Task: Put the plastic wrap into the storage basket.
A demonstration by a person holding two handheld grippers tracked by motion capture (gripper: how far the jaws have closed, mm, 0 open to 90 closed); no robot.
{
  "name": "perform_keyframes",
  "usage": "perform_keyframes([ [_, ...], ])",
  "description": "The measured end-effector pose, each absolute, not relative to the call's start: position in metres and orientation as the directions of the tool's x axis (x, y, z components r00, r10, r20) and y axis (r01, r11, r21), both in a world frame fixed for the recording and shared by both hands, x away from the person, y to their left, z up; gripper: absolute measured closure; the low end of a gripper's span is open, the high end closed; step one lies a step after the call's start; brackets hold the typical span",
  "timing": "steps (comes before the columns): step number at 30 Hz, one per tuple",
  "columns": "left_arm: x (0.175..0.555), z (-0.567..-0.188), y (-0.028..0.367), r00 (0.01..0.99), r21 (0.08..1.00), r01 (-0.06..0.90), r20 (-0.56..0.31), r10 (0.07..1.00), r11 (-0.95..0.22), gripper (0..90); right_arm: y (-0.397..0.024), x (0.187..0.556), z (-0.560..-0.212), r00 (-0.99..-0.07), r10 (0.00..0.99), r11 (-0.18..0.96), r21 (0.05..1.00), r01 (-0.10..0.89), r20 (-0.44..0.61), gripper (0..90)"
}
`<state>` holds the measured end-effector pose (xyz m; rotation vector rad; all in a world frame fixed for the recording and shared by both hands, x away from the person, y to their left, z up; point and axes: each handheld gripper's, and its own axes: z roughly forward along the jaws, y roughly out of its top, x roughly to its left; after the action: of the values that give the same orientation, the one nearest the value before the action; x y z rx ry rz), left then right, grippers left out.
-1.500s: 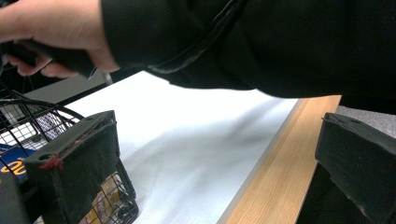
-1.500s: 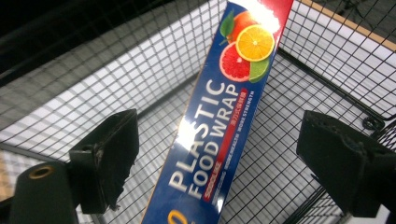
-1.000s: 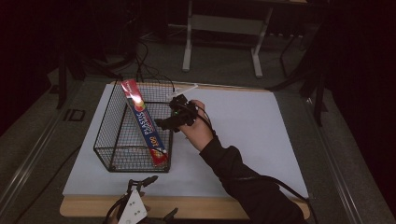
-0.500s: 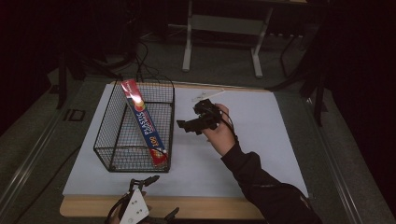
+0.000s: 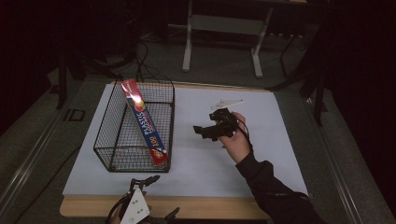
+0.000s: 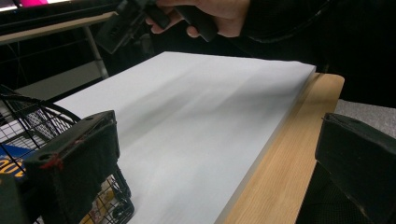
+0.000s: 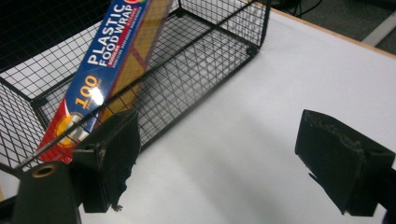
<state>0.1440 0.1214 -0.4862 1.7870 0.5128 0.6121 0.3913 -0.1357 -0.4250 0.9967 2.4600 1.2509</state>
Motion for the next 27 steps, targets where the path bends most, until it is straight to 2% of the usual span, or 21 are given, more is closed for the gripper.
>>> perform_keyframes([
  [13, 0.144, -0.487, 0.121, 0.771, 0.959, 0.044, 0.146, 0.619, -0.281, 0.2, -0.165, 0.384, -0.46, -0.73, 0.669, 0.402, 0.758, 0.514, 0.14, 14.1],
  [27, 0.144, -0.487, 0.12, 0.771, 0.958, 0.042, 0.15, 0.619, -0.285, 0.2, -0.191, 0.372, -0.478, -0.721, 0.679, 0.408, 0.748, 0.523, 0.134, 14.1],
])
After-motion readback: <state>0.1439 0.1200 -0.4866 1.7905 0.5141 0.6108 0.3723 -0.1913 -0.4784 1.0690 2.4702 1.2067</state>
